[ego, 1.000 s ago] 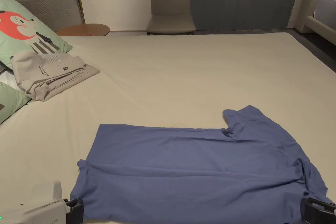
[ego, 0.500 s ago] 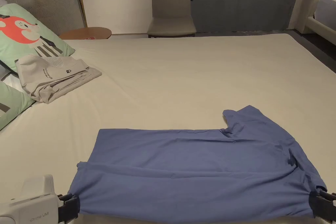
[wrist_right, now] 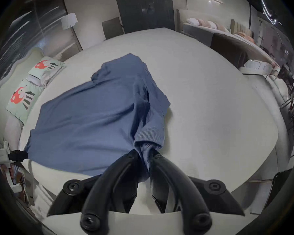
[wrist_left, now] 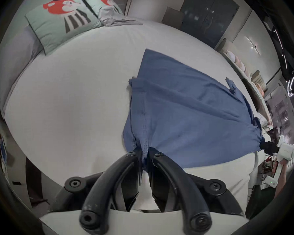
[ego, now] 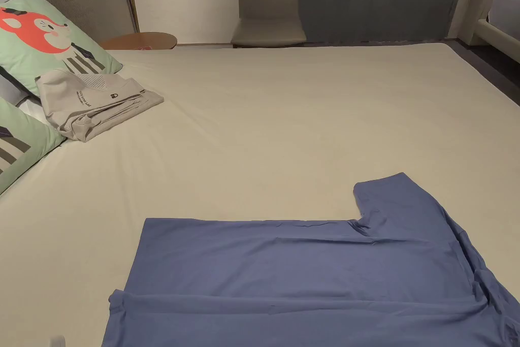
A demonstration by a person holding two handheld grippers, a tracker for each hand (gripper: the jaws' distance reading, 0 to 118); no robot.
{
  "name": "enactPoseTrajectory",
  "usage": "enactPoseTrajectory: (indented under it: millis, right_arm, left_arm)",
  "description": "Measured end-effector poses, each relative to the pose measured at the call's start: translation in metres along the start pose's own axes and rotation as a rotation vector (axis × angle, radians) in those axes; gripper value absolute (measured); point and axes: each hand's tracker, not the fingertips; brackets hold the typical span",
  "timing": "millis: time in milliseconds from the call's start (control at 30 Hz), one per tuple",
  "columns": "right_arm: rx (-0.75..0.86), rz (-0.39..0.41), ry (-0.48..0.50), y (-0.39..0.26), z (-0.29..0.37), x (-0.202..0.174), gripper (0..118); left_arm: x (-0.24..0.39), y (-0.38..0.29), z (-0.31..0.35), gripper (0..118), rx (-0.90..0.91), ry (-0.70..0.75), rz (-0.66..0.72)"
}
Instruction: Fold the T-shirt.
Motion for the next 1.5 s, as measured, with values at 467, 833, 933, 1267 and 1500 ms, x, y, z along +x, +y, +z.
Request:
enactPoseTrajectory:
  millis: [467, 833, 933, 1267, 1500]
  right_arm:
    - [0.423, 0.086, -0.16, 0.017, 0.043, -0.025, 89]
    - [0.7, 0.117, -0.03, 0.056, 0.064, -0.082, 1]
    - [0.687, 0.136, -0.024, 0.062, 0.052, -0.09, 1]
    - [0.572, 0.111, -0.02, 0.079, -0.003, -0.089, 1]
    - [0.497, 0.101, -0.046, 0.084, -0.034, -0.079, 1]
  left_arm:
    - [0.03, 0.013, 0.056, 104, 0.409, 0.027, -0.046]
    - [0.084, 0.054, 0.077, 1, 0.586, -0.083, -0.128]
    - [0.084, 0.073, 0.062, 1, 0.553, -0.093, -0.133]
    - [0.066, 0.2, -0.054, 58, 0.313, 0.023, -0.126]
    - [0.046, 0.234, -0.143, 107, 0.12, 0.057, -0.038]
